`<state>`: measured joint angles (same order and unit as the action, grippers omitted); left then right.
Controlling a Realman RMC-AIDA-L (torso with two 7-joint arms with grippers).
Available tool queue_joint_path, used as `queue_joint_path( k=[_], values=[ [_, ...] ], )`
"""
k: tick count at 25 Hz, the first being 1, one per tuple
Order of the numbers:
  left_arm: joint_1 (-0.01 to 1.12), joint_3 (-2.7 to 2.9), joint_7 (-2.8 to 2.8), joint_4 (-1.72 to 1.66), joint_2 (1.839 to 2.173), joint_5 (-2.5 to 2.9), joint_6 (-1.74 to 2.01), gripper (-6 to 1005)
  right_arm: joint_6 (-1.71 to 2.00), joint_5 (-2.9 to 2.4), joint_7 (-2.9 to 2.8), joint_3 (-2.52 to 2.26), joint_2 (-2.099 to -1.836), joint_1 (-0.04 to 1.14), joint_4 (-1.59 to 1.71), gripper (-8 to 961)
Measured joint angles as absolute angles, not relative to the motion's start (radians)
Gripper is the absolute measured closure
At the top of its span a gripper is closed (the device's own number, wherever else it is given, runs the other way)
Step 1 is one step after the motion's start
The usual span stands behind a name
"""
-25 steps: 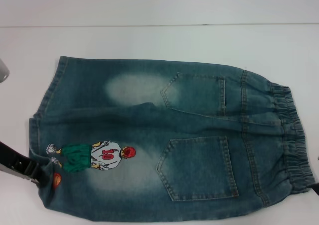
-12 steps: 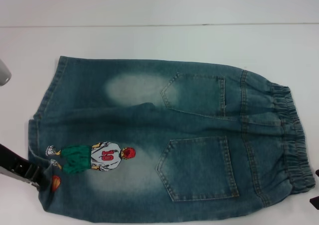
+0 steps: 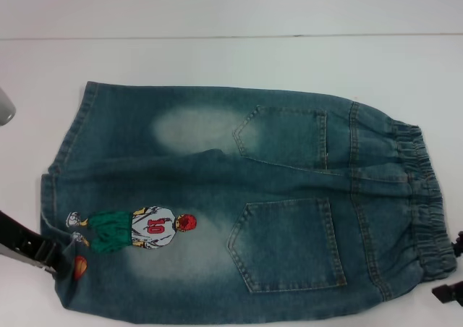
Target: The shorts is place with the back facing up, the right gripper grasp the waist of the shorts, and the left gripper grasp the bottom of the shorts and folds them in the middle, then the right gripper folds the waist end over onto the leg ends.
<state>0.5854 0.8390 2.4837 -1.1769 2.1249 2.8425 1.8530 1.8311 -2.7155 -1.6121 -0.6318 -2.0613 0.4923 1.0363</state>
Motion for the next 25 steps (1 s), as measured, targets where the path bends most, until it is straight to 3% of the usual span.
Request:
queue_joint_path(
  k=[12,18,25],
  values=[
    [0.580,0.837,2.487,-1.176,2.124,2.842,1.858,969,1.787,-2.679,-1.537,-0.632,-2.068,0.491,0.976,195],
    [0.584,0.835,2.488,-1.177,2.126,2.842,1.864,969,1.793,-2.667,-1.513,-0.603,-2.069,0.484,0.985,443],
    [0.586,0.830,2.484,-1.178,2.126,2.835,1.860,969,1.798,-2.612,-1.482,-0.563,-2.063,0.470,0.983,816]
  ],
)
